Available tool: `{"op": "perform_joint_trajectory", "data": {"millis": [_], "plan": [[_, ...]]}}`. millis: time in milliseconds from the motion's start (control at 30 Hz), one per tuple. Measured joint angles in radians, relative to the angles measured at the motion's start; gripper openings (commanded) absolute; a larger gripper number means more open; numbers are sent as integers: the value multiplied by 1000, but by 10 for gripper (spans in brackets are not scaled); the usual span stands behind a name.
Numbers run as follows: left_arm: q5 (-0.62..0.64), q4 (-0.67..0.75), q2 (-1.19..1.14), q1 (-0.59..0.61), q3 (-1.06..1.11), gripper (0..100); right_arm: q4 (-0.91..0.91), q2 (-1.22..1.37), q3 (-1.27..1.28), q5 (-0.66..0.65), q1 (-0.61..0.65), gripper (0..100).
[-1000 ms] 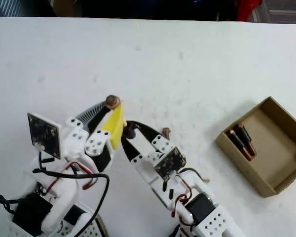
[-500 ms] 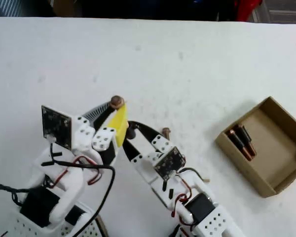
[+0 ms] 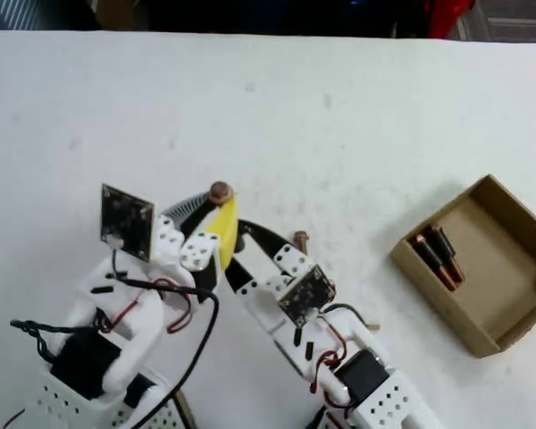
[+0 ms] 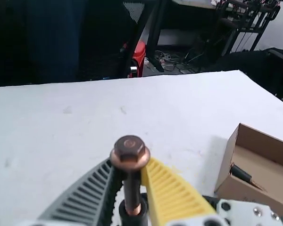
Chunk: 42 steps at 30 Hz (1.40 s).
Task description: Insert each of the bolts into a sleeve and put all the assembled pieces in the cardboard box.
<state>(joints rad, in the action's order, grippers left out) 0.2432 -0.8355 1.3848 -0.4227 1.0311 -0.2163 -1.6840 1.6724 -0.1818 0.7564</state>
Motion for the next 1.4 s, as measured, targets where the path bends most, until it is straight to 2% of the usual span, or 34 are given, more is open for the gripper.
{"op": "perform_joint_trajectory", "data": {"millis": [367,633,700,867,967,1300,1400], "plan": [[0,-127,17,-3,35,24,0,0,0,0,3,17],[0,-140,17,-3,35,30,-2,0,0,0,3,17],[0,-140,17,-3,35,76,-2,0,0,0,3,17],[0,-141,17,2,35,282,-2,0,0,0,0,17],[-2,-147,0,5,37,366,-2,-2,0,-2,-26,17],[-6,-147,2,9,37,393,0,-3,0,0,-35,17],[-6,-106,31,9,38,392,0,0,0,0,-28,17]]}}
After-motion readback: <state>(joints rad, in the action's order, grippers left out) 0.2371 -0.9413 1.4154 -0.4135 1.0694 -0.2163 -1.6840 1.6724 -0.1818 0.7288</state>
